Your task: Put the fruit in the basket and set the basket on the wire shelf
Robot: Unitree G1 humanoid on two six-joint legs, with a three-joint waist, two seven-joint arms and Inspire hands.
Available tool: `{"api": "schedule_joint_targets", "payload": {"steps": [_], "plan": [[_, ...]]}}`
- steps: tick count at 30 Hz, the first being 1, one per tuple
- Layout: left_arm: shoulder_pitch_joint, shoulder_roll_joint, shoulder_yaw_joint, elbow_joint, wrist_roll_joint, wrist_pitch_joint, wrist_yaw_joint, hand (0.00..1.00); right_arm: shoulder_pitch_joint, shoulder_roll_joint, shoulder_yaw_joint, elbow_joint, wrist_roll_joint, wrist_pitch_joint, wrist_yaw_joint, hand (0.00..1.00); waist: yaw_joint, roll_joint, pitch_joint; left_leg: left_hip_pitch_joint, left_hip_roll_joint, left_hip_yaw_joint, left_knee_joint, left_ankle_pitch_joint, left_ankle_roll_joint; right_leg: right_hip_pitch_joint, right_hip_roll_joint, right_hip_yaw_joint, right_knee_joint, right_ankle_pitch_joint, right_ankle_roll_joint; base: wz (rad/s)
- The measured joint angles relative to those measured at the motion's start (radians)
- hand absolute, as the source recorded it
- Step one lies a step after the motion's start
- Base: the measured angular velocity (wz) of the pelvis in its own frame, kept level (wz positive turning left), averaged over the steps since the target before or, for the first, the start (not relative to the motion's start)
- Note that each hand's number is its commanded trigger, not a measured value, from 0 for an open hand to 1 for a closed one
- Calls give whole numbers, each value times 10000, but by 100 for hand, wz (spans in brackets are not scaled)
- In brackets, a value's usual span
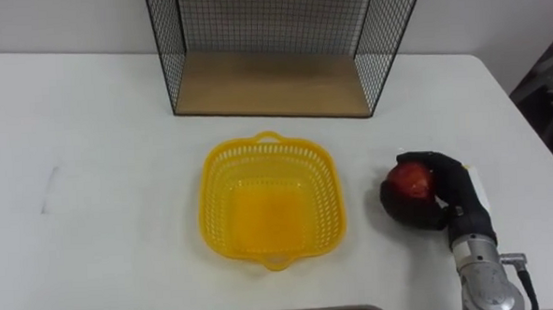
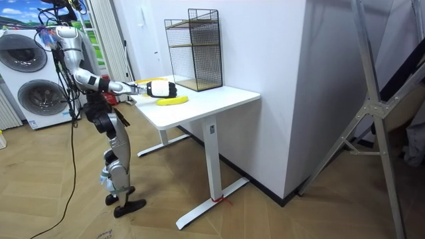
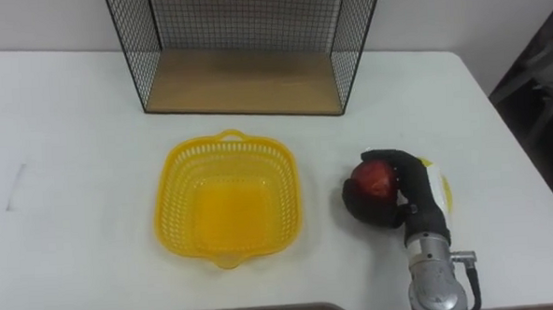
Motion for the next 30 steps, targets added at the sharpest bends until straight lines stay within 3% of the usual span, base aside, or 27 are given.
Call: {"api": "schedule_joint_targets", "payload": {"steps": [13,18,23,26,30], "plan": [[-56,12,-335,285,-105,-25,225,0,-61,44,382,-45,217,108,-309,100,32,-65,1,173,2,16,-18,-3,-4,144,3,19,11,0,0,0],[-168,-3,-465,395,-97,-29,157,0,7,158,382,-460,302,405,-300,100,29,-44,25,169,1,19,-28,-4,-6,128,12,42,17,1,-1,-1],[-230,-43,-485,520,-94,-102,-10,0,73,197,784,-1818,438,1027,6,100,36,102,114,44,-2,111,-16,-3,-5,-90,21,95,67,9,-13,-7],[-229,-43,-489,626,-94,-149,-12,0,70,209,1195,-2894,435,1081,102,100,83,254,175,-4,-4,171,-3,-1,-2,-175,13,147,60,15,-5,-6],[-223,-41,-474,626,-90,-150,-12,0,58,197,1259,-3785,434,1142,139,100,347,345,141,-3,-4,210,-1,0,-3,-174,16,218,33,14,-4,-3]]}}
